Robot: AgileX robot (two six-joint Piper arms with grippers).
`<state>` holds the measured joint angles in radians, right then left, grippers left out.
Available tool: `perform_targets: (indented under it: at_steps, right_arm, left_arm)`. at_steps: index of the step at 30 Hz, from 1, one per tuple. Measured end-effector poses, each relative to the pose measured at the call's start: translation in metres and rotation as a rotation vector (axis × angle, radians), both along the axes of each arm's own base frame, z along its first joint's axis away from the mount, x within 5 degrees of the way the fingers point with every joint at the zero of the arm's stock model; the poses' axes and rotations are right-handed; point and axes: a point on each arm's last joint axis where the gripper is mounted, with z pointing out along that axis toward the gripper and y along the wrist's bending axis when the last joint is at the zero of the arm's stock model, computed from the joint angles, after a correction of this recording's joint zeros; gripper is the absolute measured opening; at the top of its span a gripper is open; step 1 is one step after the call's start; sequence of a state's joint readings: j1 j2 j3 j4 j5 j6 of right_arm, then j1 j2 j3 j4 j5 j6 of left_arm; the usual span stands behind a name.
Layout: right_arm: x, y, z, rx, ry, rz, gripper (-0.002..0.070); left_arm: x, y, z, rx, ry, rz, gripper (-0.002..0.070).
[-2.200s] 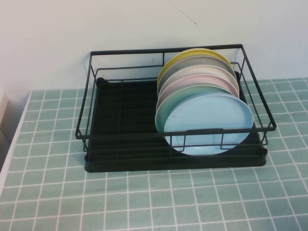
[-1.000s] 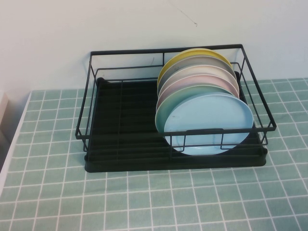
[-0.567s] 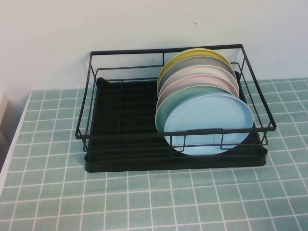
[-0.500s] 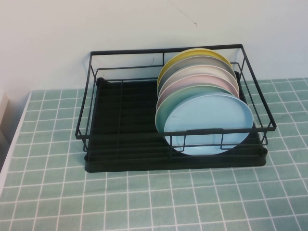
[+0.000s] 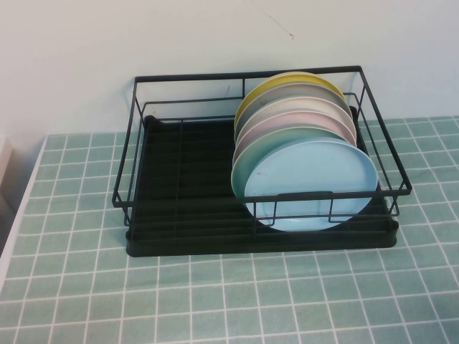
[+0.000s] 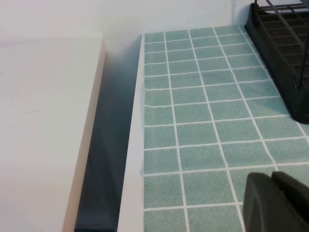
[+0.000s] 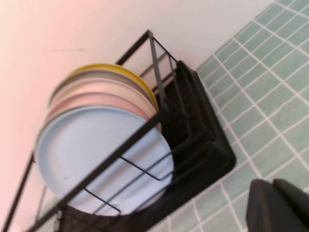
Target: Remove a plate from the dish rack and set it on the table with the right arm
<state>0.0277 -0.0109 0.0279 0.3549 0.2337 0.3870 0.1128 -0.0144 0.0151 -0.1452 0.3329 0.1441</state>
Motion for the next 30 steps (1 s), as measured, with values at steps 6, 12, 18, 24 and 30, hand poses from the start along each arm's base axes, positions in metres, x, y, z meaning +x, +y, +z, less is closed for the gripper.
perform_targets:
  at_steps: [6, 12, 18, 24, 30]
  right_arm:
    - [0.001, 0.000, 0.004, 0.102, -0.034, -0.017, -0.0001]
    - [0.001, 0.000, 0.004, 0.006, -0.043, 0.003, -0.0001]
    - [-0.004, 0.009, -0.001, -0.125, 0.062, 0.131, -0.0001]
    - [0.000, 0.016, 0.062, -0.520, 0.021, 0.330, -0.0001]
    - [0.029, 0.024, 0.128, -0.908, 0.005, 0.597, -0.0001]
  left_arm:
    - [0.000, 0.000, 0.000, 0.000, 0.000, 0.000, -0.0003]
    - [0.000, 0.000, 0.000, 0.000, 0.000, 0.000, -0.0003]
    - [0.000, 0.000, 0.000, 0.000, 0.000, 0.000, -0.0003]
    - [0.000, 0.000, 0.000, 0.000, 0.000, 0.000, -0.0004]
    - [0.000, 0.000, 0.000, 0.000, 0.000, 0.000, -0.0003]
